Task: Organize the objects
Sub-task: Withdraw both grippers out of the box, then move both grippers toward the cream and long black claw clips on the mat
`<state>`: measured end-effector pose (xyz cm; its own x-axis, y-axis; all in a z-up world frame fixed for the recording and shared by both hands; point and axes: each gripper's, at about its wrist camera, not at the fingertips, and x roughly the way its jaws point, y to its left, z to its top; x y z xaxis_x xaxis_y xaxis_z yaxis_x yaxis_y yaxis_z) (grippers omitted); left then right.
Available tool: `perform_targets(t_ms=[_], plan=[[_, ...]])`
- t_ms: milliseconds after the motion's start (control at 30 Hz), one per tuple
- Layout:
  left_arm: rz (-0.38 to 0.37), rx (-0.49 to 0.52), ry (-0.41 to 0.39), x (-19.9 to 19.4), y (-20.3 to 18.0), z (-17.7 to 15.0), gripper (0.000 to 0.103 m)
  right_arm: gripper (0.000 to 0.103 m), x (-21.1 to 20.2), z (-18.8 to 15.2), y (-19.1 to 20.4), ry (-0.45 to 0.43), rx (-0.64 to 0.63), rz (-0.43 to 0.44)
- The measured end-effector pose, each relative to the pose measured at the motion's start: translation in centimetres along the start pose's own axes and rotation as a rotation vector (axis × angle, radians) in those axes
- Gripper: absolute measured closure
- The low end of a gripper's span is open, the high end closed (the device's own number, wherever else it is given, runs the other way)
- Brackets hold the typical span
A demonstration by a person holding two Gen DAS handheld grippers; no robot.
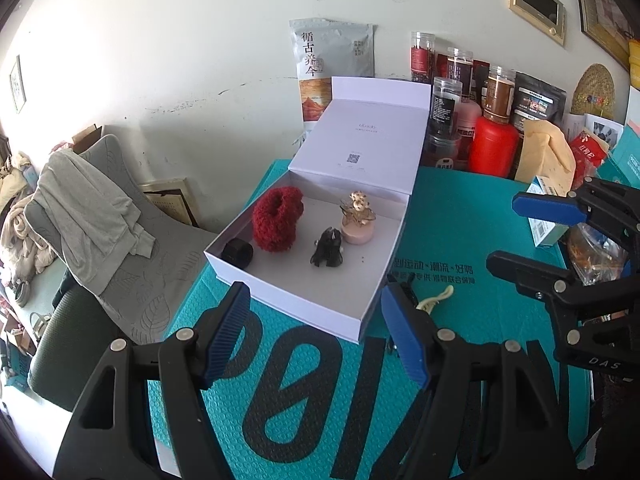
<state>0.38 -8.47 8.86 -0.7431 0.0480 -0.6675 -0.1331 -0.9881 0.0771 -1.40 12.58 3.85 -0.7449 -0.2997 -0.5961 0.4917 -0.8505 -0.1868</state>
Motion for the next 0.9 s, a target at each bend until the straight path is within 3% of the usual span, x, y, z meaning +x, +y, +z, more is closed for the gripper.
perform_targets(t_ms=[333,900], plan=[[-0.025,0.011,0.052,0.9,-1.5,-3.4,0.036,0.046,0.4,-3.3,0.7,0.055,0.051,0.005],[-0.136,0.025,0.131,6.5,-3.2,-8.1,0.036,0.046,4.0,-8.4,1.4,0.192,0.123,0.005]])
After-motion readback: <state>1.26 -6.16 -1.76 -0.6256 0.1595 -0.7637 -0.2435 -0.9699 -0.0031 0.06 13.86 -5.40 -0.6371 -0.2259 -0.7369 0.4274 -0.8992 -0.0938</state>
